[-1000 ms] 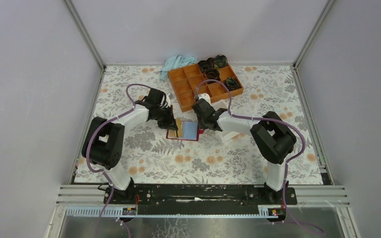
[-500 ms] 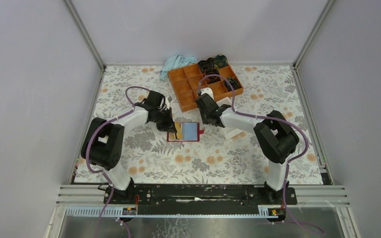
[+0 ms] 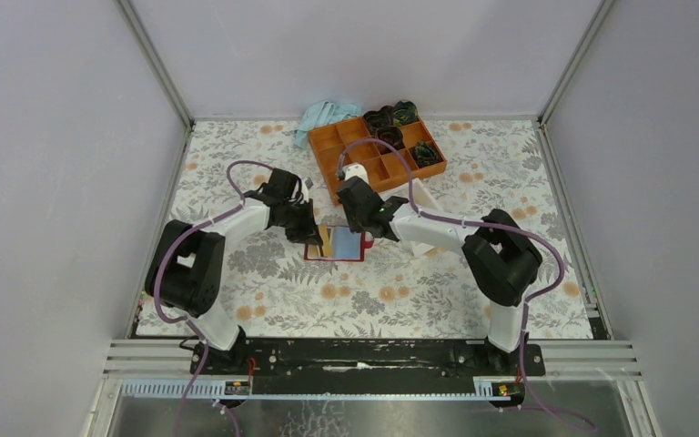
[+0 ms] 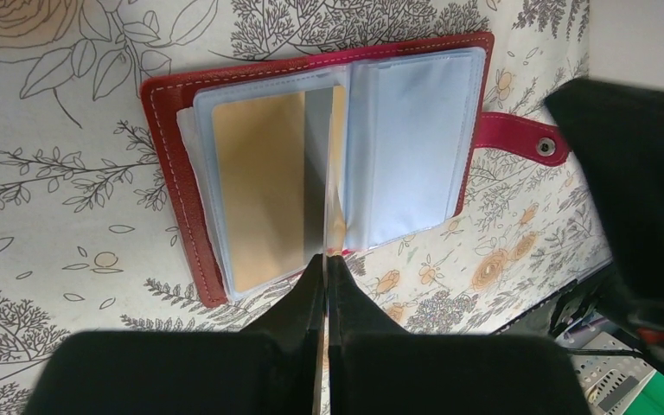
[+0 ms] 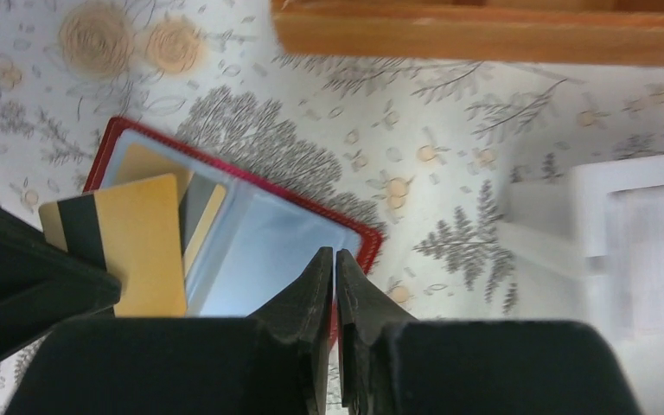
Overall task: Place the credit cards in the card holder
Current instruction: Insert the credit card into the card holder.
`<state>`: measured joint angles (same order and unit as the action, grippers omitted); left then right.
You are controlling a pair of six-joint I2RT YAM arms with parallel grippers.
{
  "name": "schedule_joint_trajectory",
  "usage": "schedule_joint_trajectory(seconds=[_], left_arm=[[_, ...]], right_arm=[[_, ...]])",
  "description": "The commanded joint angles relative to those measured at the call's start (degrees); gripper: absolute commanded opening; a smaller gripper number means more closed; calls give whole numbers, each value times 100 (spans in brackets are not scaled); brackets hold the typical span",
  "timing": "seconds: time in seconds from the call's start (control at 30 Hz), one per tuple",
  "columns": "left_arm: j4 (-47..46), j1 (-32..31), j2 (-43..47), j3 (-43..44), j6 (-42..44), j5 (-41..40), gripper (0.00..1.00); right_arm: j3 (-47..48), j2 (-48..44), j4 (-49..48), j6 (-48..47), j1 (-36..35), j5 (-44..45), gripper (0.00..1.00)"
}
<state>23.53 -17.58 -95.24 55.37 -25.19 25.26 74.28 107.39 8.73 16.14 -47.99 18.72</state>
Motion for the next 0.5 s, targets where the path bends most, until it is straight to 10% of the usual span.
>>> schedule_joint_trajectory(seconds=[0.0,0.47], left_arm=[[-122,36,167,-108,-13,-127,0],[-226,36,364,-95,-16,505,0]], right_arm=[[32,241,44,290,-276,-176,12],[-285,614,-134,583,-317,-252,12]])
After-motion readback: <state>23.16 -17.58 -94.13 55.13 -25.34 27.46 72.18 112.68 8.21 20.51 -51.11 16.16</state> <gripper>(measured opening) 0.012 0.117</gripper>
